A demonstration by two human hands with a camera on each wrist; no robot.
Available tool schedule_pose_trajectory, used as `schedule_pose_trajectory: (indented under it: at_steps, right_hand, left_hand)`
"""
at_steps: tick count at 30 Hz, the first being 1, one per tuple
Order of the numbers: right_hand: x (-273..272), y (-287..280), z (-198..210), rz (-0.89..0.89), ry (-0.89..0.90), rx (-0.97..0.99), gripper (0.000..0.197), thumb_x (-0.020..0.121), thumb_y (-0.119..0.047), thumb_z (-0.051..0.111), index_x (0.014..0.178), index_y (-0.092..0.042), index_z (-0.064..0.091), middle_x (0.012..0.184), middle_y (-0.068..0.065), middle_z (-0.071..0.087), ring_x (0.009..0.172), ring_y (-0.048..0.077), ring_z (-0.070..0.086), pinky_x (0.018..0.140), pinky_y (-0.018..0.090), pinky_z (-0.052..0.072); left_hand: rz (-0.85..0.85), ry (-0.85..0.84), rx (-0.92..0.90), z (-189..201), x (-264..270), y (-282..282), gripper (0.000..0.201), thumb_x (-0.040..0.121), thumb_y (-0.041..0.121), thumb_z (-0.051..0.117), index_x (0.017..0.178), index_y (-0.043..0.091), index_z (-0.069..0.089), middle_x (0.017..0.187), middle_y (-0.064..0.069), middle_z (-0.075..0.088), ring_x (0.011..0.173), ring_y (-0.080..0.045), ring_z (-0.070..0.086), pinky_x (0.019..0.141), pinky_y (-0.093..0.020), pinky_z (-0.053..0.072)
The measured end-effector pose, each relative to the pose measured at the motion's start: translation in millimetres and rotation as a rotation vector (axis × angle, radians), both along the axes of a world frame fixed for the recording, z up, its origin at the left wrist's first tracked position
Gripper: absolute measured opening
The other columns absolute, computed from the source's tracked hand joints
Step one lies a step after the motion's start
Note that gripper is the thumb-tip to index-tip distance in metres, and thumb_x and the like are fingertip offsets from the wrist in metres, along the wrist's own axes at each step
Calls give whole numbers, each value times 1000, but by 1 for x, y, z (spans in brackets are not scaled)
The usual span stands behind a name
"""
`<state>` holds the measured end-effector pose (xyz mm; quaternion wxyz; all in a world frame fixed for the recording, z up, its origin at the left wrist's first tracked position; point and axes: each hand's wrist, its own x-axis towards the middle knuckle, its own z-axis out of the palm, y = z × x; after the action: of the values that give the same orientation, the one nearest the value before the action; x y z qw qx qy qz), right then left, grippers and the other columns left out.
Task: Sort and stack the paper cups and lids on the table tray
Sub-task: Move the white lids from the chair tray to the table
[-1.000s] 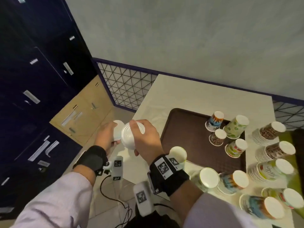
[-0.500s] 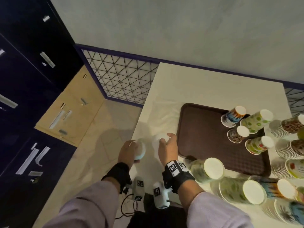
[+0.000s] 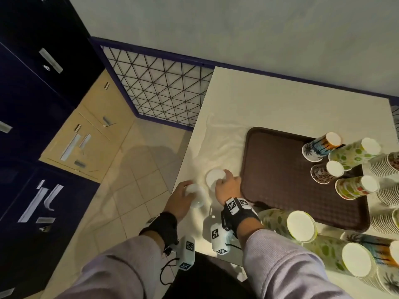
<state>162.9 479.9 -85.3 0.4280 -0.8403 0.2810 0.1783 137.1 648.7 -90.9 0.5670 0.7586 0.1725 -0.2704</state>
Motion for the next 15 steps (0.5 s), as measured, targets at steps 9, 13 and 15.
schedule_pose_trajectory:
  at_steps: [9,13,15]
  right_hand:
    - [5,8,-4,116,32,-270,45,102,-15,42,147,-13,39,142,18,35,125,41,41,108,44,35]
    - [4,9,-4,157,24,-258,50,101,-11,45,150,-15,35,141,17,36,127,41,43,105,42,39]
    - [3,8,-2,162,21,-254,50,101,-10,45,149,-15,36,141,17,36,127,41,44,105,42,40]
  left_hand:
    - [-188,-46,386,-8,8,4,49,102,29,53,151,34,48,134,-10,36,121,-30,51,112,-27,34]
    - [-230,-75,518,-1,12,-1,53,101,38,53,153,29,45,138,-14,53,126,-34,52,111,-37,38]
    - [-189,-58,481,0,14,-4,55,99,37,59,151,22,49,134,-15,56,119,-32,59,105,-35,45]
